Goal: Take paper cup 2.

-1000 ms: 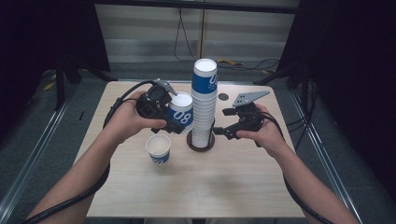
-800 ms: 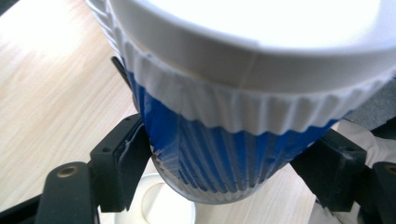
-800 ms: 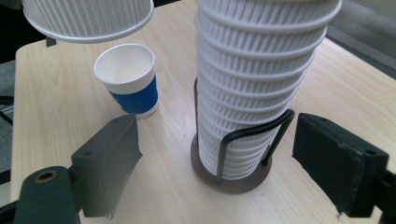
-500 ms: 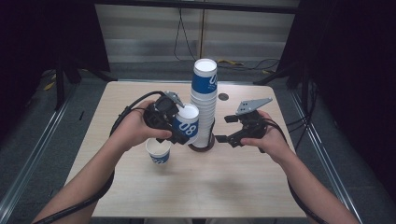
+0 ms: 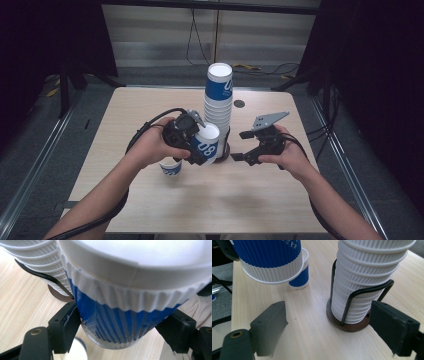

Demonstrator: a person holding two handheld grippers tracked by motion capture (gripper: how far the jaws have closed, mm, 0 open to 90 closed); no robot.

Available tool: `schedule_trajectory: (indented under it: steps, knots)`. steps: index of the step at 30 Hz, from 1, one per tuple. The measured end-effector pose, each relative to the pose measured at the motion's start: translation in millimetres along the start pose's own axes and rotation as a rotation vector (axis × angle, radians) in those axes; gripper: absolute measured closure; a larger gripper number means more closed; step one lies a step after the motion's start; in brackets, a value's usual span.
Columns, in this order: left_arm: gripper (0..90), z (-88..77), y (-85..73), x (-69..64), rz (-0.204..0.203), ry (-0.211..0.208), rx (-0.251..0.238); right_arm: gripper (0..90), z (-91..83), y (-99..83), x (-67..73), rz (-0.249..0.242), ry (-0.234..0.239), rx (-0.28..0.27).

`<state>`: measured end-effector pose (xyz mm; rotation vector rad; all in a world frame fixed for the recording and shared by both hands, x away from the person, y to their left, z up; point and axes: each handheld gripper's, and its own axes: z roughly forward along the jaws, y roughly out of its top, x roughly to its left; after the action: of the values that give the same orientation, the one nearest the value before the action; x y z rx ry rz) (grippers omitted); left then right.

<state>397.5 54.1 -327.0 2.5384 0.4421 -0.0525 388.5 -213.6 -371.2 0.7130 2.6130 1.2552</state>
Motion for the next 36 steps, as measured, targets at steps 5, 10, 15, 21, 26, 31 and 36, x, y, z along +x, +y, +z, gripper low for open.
schedule_trajectory:
  steps: [5,10,15,21,26,31,36]
  knots:
    - [23.2,6.6,0.8,-3.0,0.007,-0.005,0.012,14.1,-0.6,-2.5,1.8,-0.002,0.004,-0.001]
    - [23.3,17.2,3.2,-5.6,0.026,-0.006,0.05,14.1,-3.0,-6.9,2.6,-0.002,0.008,0.007]
    - [23.3,26.1,6.5,-5.3,0.03,-0.008,0.08,14.2,-5.0,-10.3,1.9,0.002,0.008,0.006]
    - [23.3,35.9,10.8,-5.0,0.048,-0.015,0.119,14.3,-6.6,-12.5,2.2,0.0,0.011,0.004]
    - [23.3,42.0,15.2,-5.7,0.067,-0.018,0.162,14.3,-5.4,-12.5,4.5,-0.009,0.024,0.007]
    - [23.3,48.6,17.4,-5.0,0.073,-0.021,0.197,14.3,-4.1,-12.8,8.0,-0.019,0.037,0.011]
    - [23.3,53.1,19.1,-4.8,0.086,-0.012,0.227,14.4,-2.8,-12.1,12.1,-0.029,0.052,0.014]
